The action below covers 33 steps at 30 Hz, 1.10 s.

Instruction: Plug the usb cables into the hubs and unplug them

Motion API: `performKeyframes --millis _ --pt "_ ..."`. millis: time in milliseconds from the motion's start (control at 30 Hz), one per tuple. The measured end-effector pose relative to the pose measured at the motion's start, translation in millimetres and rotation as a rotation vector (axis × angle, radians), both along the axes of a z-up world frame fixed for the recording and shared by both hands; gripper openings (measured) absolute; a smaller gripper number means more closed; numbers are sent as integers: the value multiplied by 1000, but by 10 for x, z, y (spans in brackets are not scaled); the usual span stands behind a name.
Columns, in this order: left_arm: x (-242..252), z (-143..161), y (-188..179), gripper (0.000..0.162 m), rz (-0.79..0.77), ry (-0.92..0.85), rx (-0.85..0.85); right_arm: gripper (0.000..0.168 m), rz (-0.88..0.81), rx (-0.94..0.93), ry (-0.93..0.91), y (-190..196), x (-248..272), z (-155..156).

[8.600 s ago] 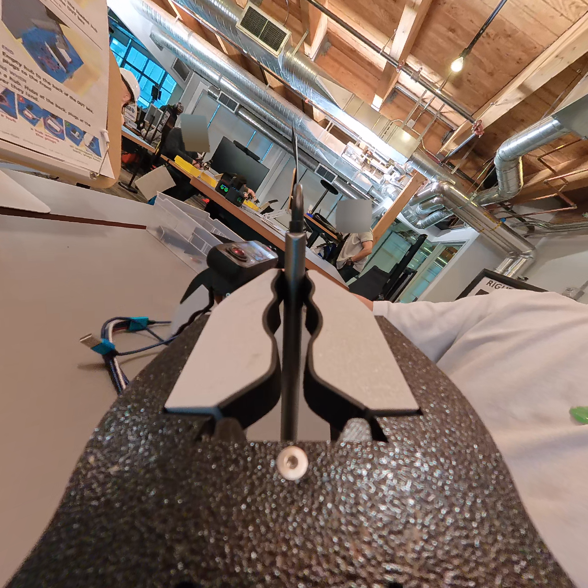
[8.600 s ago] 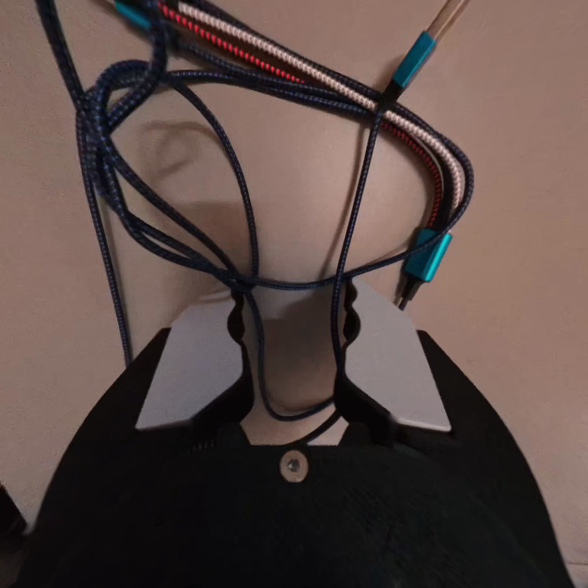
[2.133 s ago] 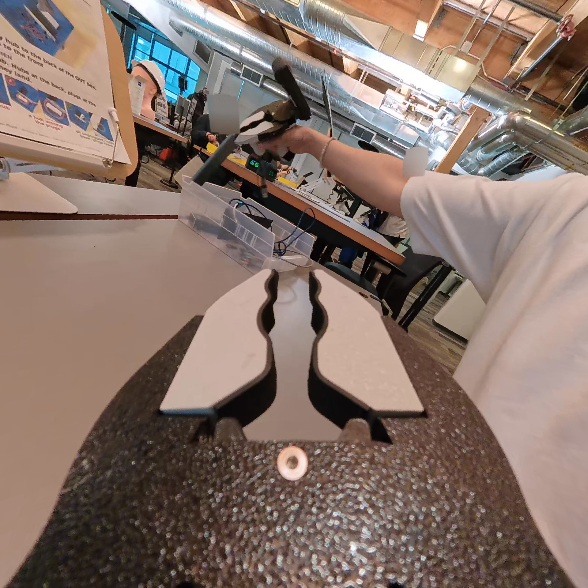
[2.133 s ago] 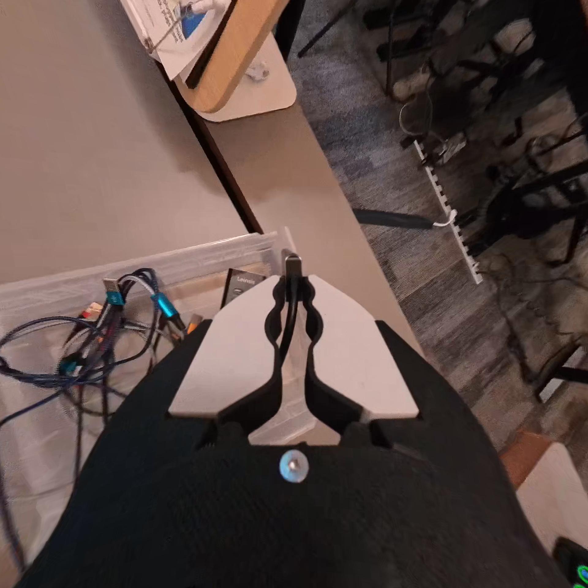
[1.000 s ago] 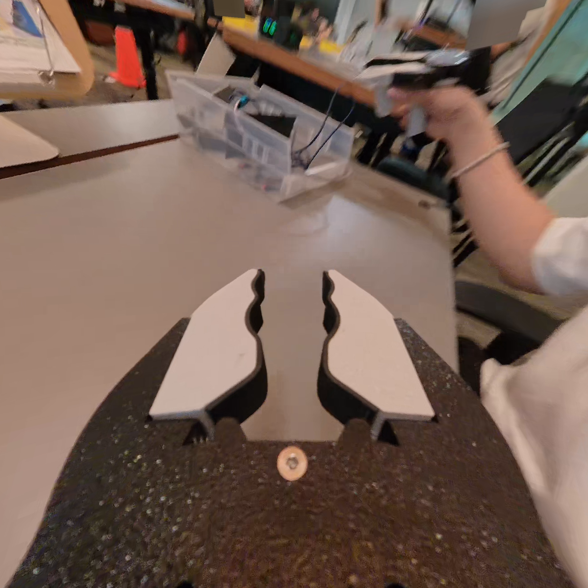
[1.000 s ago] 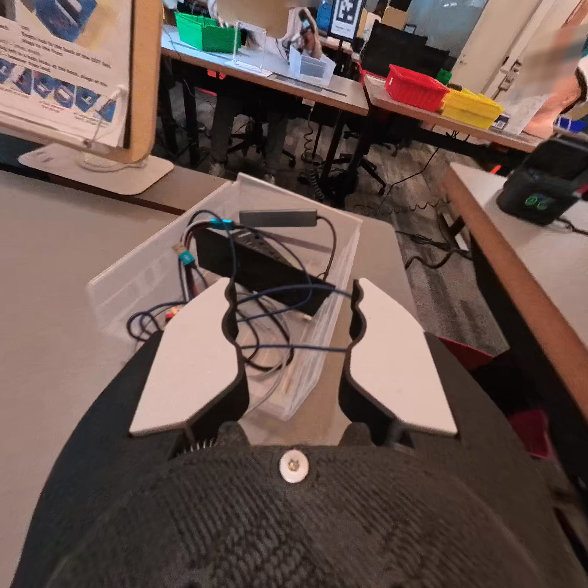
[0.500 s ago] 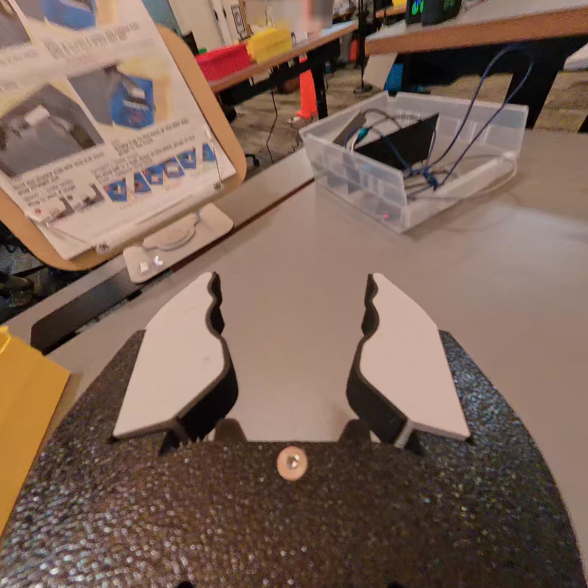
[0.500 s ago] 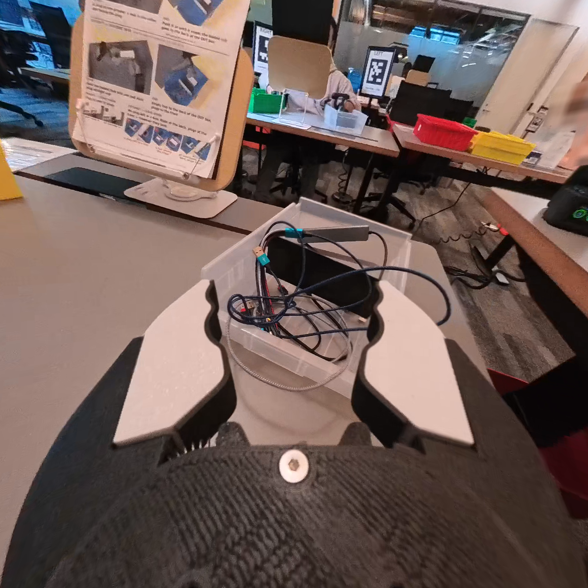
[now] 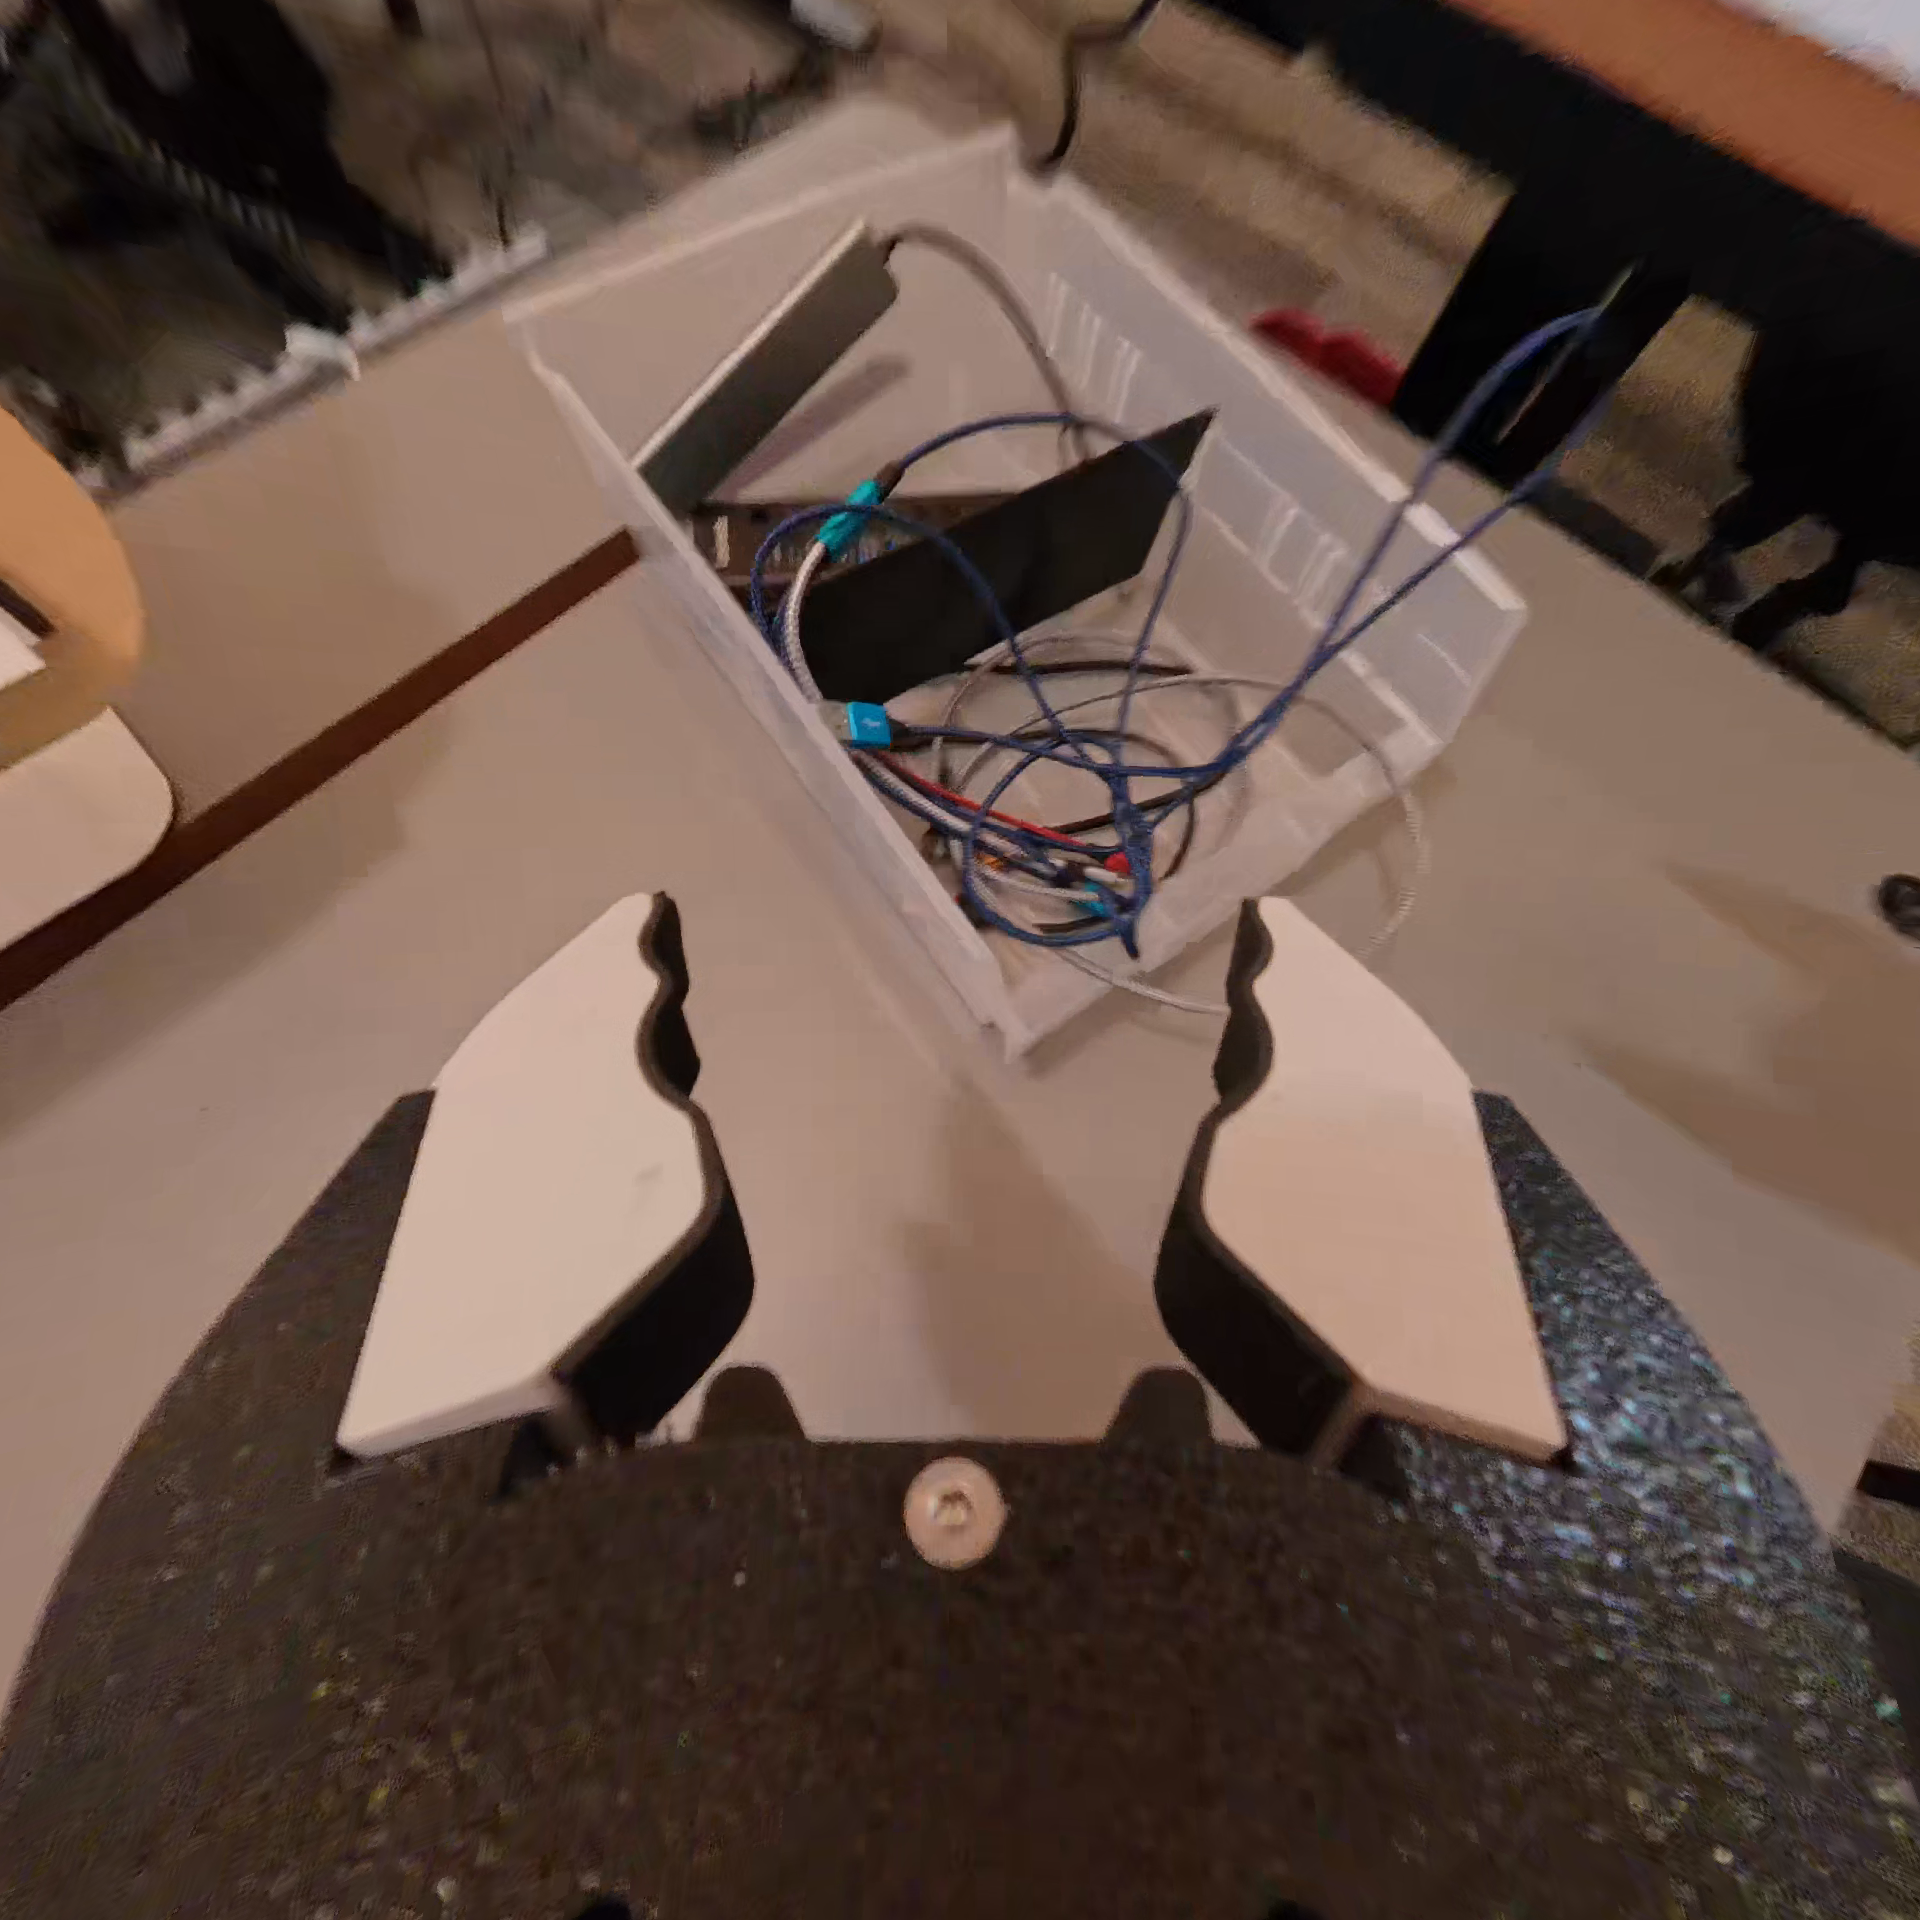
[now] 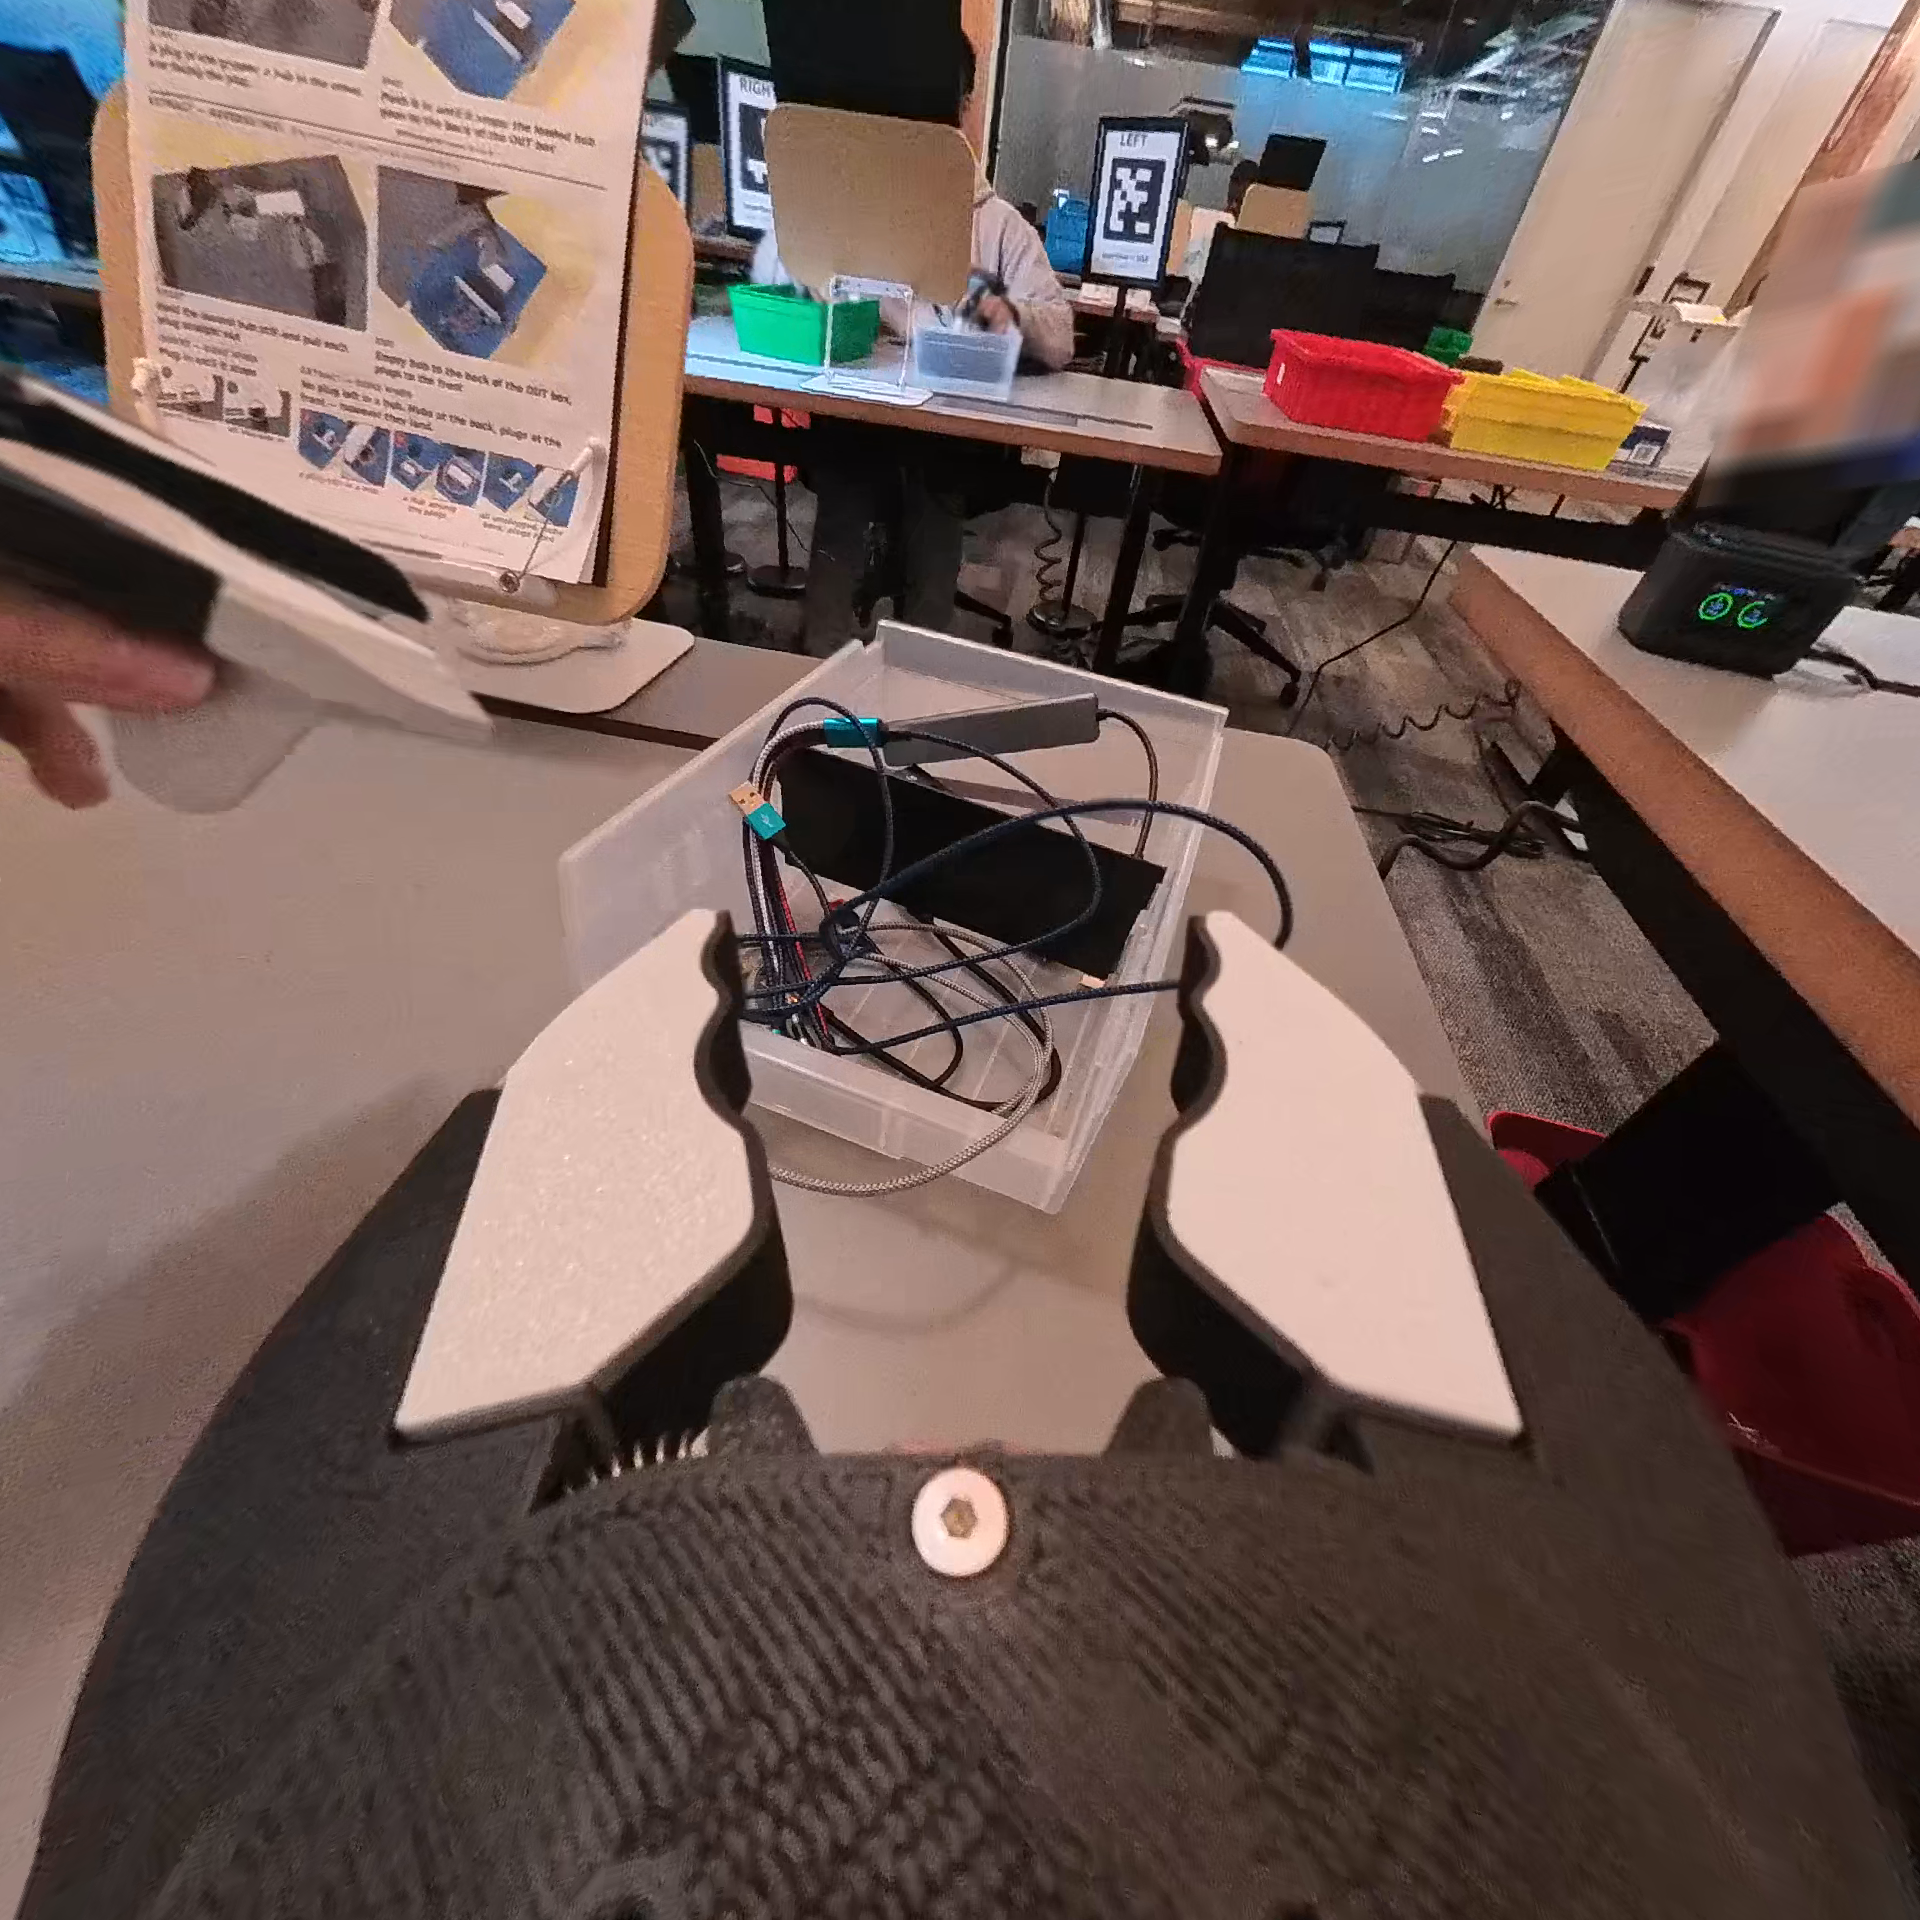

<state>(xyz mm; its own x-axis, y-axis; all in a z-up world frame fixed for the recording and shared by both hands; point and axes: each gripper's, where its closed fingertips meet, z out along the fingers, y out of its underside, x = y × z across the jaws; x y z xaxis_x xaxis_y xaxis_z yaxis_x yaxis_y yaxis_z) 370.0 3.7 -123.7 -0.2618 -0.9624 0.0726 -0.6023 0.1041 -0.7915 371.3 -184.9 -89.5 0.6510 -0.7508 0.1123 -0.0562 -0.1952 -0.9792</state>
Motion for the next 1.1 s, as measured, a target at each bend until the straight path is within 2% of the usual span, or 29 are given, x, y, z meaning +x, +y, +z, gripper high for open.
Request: performKeyframes --millis 100,167,200,267,400,467,500,533,567,633,700,800,900,1000,1100 --pt "304 -252 10 91 27 168 59 81 3 -10 13 -12 11 -46" --pt "412 -416 -91 69 -2 273 32 80 5 -12 14 -21 19 -61" --pt "438 -501 -148 64 -14 328 9 80 13 -9 19 -18 15 -70" --pt "485 -640 -186 64 -4 425 -13 80 17 0 29 -21 25 -85" --pt "712 -812 -45 64 126 461 -28 80 21 11 41 0 55 -118" --pt "709 -1002 30 56 169 524 -20 79 22 -20 43 27 58 -161" --pt "681 -1111 67 58 177 556 -5 79 17 -48 41 34 61 -186" --pt "644 -1212 70 48 172 588 -13 80 4 -75 36 30 72 -208" --pt "629 -1263 17 27 139 596 -59 80 -17 -97 35 17 92 -226" --pt "655 -1252 7 18 123 544 -96 81 -51 -118 49 1 124 -263" --pt "614 -1262 137 10 134 532 -13 86 -79 -123 56 0 151 -279" --pt "440 -1273 421 6 81 503 144 90 -88 -162 51 25 142 -294" --pt "102 -1272 634 6 27 485 117 89 -72 -186 42 100 110 -295" --pt "-437 -1270 930 5 -10 467 130 90 -29 -199 37 242 53 -298" --pt "-1193 -1266 1241 6 -44 458 146 90 70 -148 21 490 -122 -178"
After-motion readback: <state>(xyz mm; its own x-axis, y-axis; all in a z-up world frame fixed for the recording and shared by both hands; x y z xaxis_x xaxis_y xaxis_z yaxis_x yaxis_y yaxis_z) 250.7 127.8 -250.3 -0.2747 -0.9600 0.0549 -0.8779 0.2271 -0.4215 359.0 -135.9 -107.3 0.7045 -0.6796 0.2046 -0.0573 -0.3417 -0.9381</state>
